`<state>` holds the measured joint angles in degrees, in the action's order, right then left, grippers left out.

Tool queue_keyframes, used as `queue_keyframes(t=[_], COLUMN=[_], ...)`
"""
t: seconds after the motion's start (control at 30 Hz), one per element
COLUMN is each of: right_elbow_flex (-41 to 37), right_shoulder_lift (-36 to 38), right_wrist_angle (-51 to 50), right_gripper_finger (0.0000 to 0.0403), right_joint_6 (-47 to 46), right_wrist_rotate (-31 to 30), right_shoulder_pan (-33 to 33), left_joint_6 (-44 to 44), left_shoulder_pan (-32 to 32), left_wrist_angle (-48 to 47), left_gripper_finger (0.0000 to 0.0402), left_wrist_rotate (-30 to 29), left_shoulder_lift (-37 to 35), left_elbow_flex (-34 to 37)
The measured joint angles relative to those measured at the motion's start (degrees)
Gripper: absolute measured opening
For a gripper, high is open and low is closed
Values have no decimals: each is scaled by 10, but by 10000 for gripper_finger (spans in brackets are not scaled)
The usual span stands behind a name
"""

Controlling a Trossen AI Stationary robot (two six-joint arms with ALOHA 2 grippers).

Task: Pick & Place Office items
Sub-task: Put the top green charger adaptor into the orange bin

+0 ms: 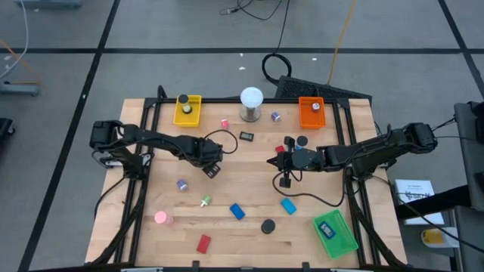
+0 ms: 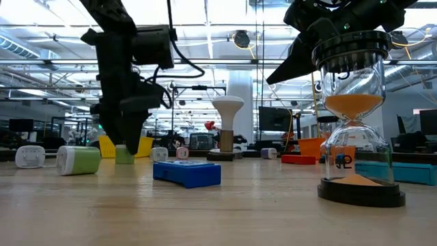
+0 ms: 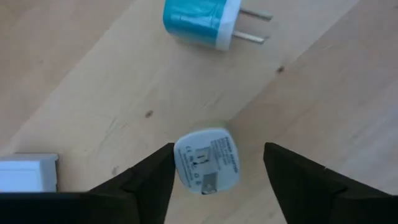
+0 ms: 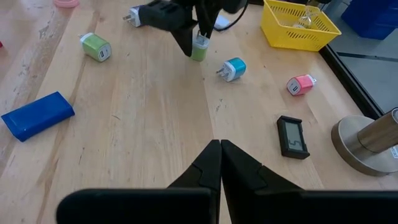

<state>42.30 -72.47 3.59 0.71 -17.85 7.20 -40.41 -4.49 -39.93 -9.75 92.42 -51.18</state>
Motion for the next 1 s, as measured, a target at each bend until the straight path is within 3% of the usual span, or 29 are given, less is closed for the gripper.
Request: queue_keyframes(t=[0.27, 0.43, 0.6, 0.83, 1.0], right_elbow_flex=[0, 0, 0, 0, 0], right_shoulder_lift=[0, 0, 0, 0, 0], right_wrist_angle=[0, 0, 3, 4, 5], right_gripper_finger=[4, 4, 4, 4, 4], right_joint_6=[0, -6, -7, -15, -15], right_wrist_rotate=[0, 0, 0, 0, 0], right_shoulder_pan=[0, 0, 0, 0, 0], left_joint_6=[16, 59, 131, 225, 284], left_shoulder_pan=[1, 1, 9, 23, 19], left_wrist_angle=[-3, -2, 27, 126, 222], left_gripper_finger=[140, 137, 137, 137, 137], left_wrist_rotate=[15, 23, 19, 25, 50], left_shoulder_lift=[2, 1, -3, 10, 58], left_elbow_flex=[0, -14, -72, -105, -105])
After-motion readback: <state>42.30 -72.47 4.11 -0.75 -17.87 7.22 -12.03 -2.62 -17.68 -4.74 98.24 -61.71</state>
